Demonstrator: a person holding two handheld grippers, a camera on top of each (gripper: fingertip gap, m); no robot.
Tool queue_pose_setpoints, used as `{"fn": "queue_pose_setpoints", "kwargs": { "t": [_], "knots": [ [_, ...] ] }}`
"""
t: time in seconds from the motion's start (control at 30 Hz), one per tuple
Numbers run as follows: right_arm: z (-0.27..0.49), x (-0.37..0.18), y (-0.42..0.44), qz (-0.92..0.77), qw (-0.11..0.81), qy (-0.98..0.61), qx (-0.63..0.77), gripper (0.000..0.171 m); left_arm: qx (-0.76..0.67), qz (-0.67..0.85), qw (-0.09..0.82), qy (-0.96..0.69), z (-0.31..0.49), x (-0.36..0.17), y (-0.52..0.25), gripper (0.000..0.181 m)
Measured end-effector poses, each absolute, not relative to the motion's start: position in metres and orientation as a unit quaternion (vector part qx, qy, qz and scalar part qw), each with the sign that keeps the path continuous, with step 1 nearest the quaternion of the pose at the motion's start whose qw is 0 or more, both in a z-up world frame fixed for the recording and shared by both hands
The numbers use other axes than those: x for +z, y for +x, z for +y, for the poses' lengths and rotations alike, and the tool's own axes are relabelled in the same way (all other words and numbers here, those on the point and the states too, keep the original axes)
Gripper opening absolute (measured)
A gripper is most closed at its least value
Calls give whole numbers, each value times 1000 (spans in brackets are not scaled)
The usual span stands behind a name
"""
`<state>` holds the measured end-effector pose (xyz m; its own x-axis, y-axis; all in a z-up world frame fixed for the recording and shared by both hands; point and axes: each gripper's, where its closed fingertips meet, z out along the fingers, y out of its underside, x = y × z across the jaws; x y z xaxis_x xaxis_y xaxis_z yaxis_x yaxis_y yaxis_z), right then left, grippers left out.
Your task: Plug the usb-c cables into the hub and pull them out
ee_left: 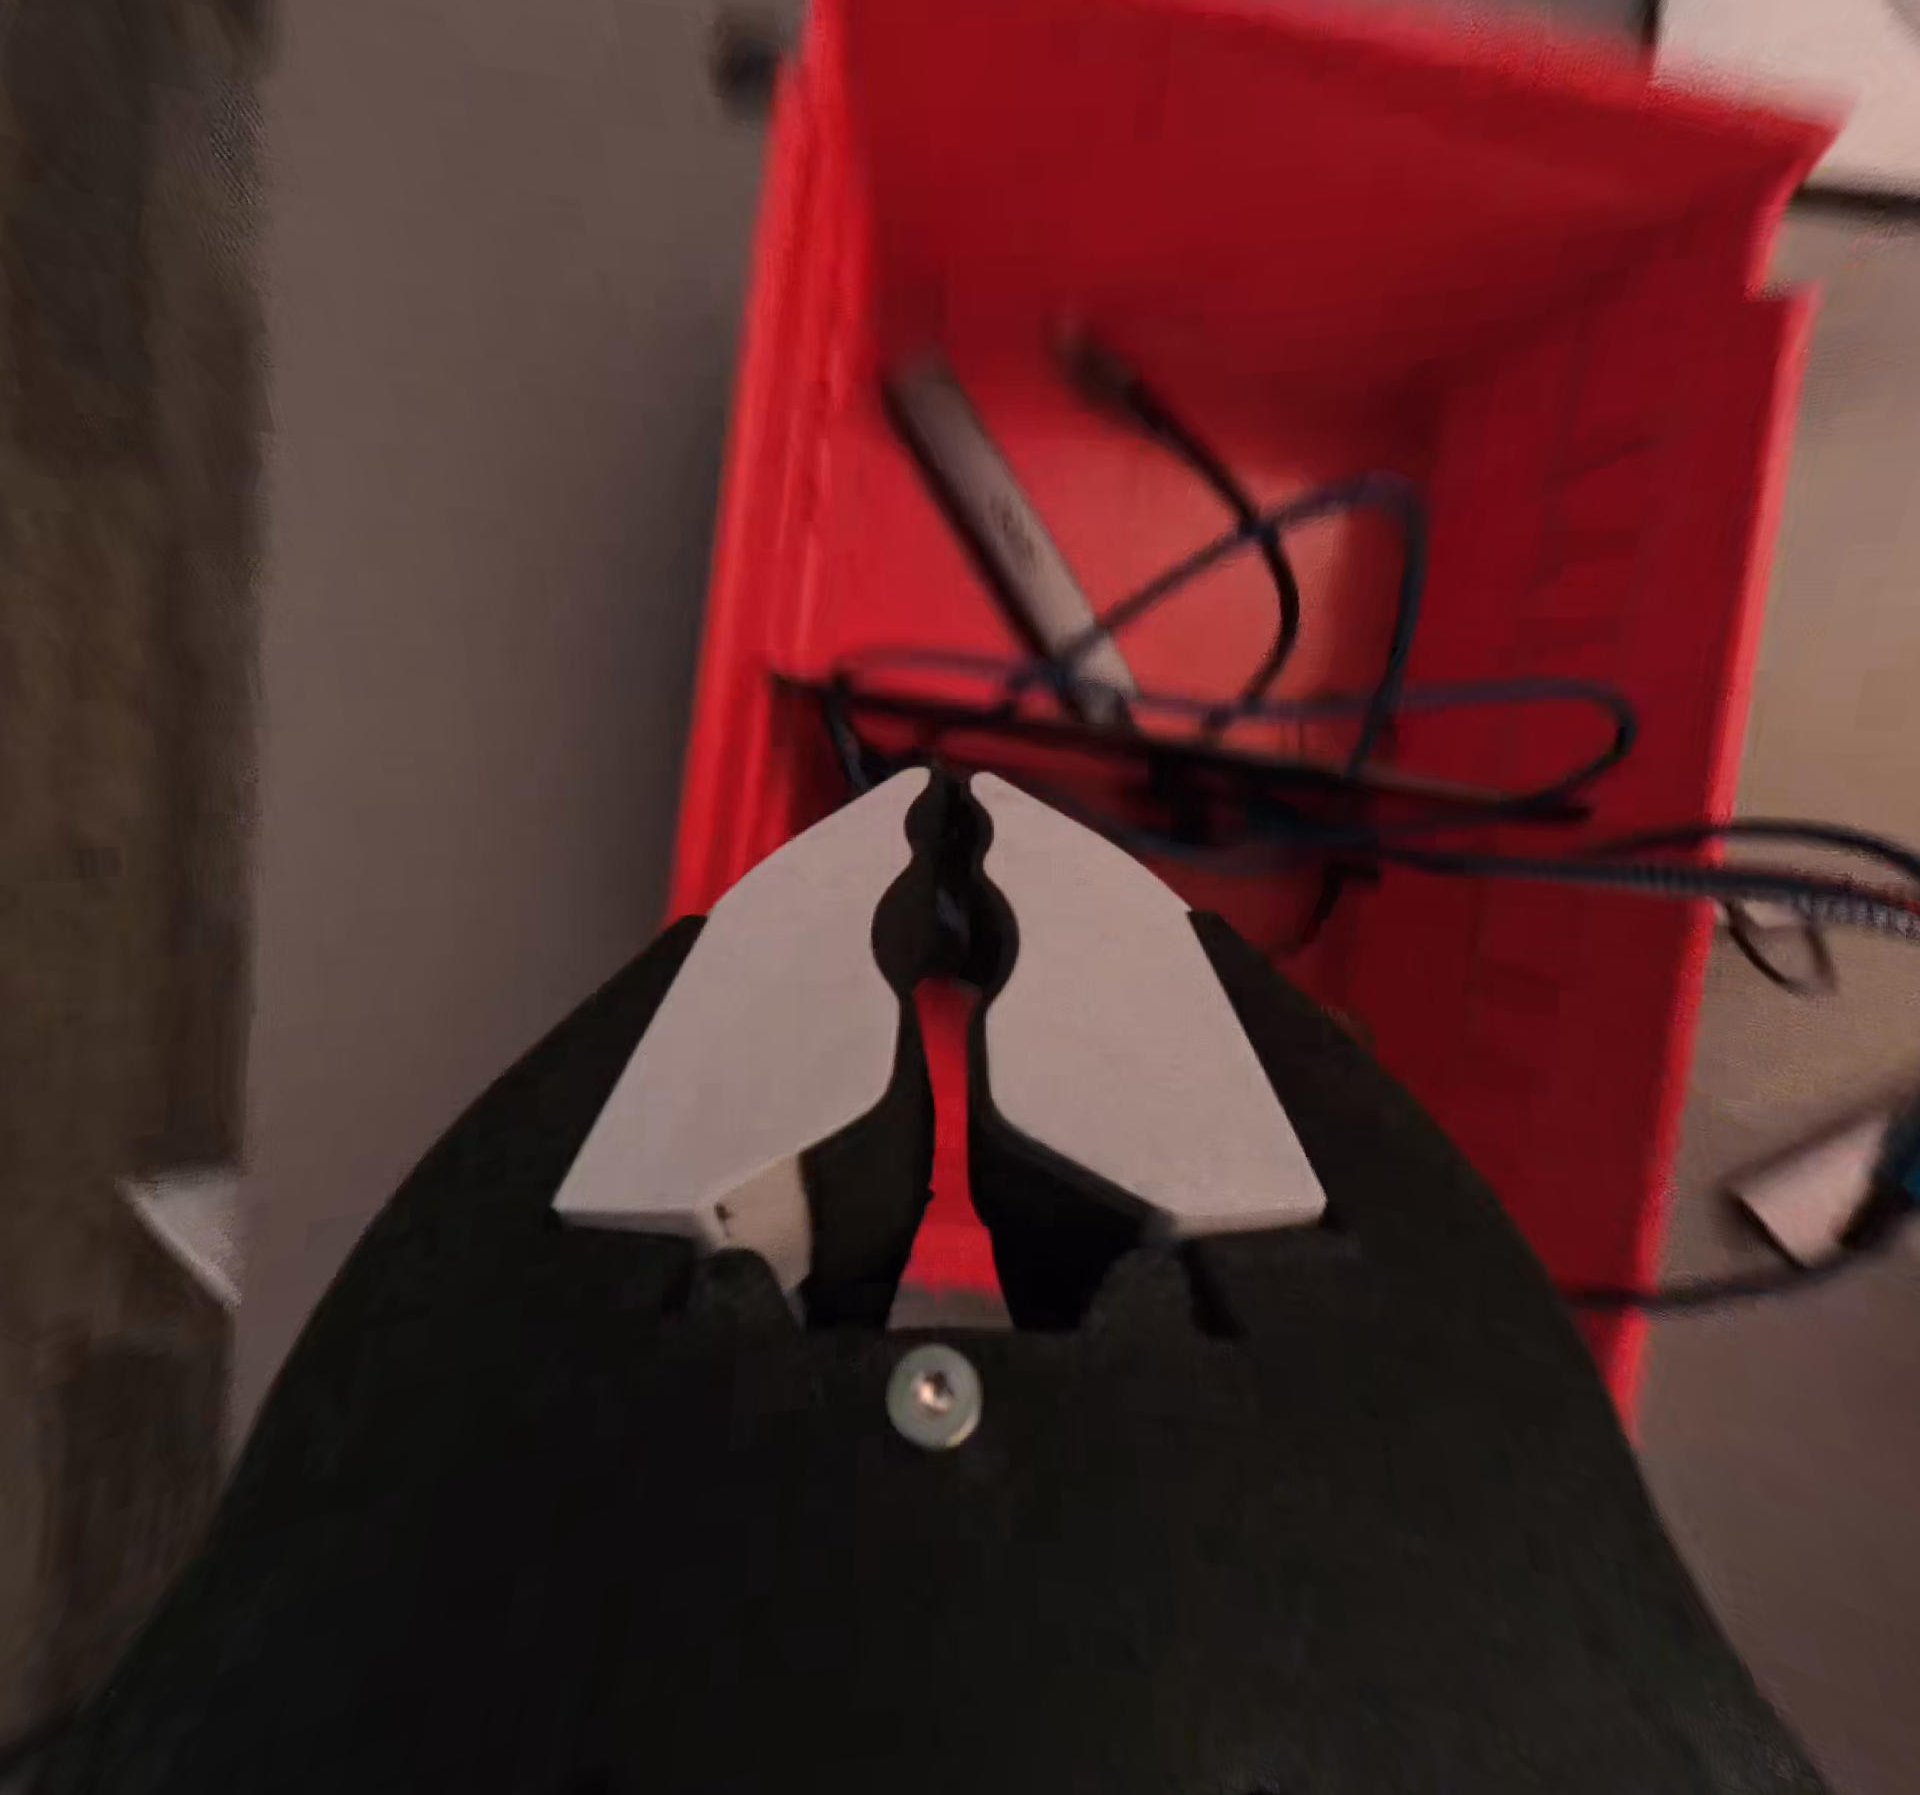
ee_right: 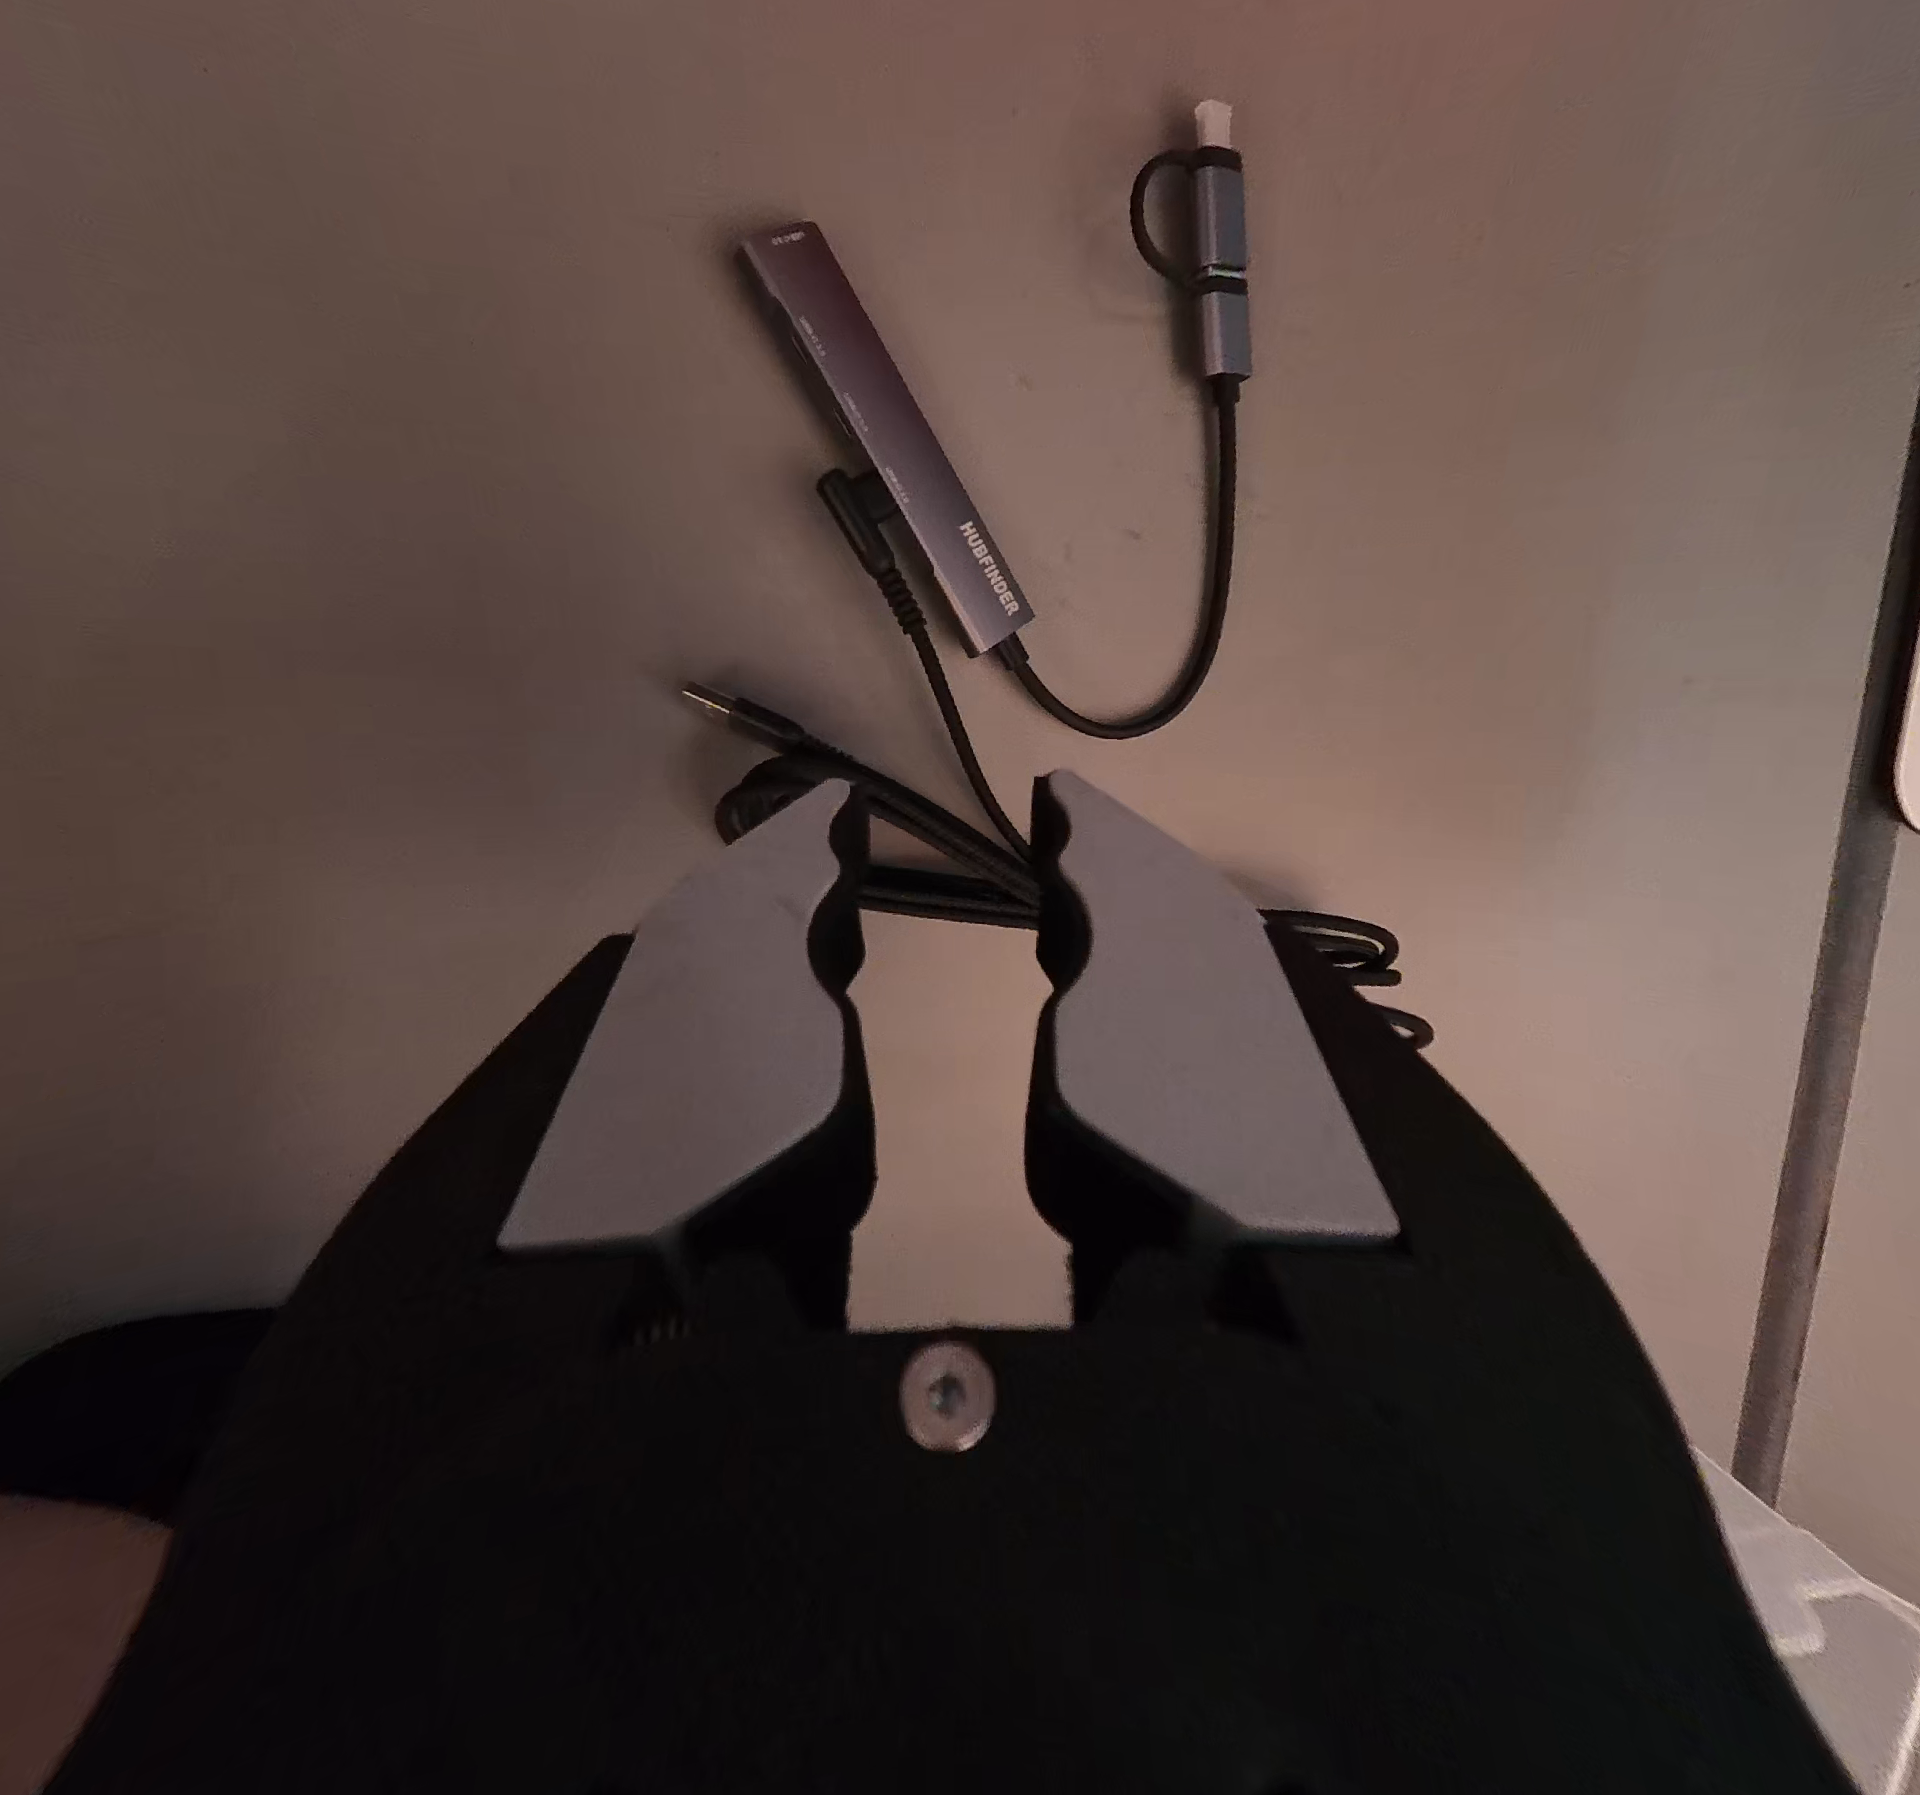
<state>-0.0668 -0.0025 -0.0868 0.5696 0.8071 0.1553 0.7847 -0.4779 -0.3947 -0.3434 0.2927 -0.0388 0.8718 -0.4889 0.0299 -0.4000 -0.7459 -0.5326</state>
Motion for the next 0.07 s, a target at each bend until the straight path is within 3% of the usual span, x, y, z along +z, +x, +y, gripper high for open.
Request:
{"fn": "queue_pose_setpoints", "kwargs": {
  "t": [0.07],
  "knots": [
    [-2, -89, -66, -464, 213, -859, 25, 31, -22, 262, 418, -870, 319, 5, -341, 6]
  ]
}}
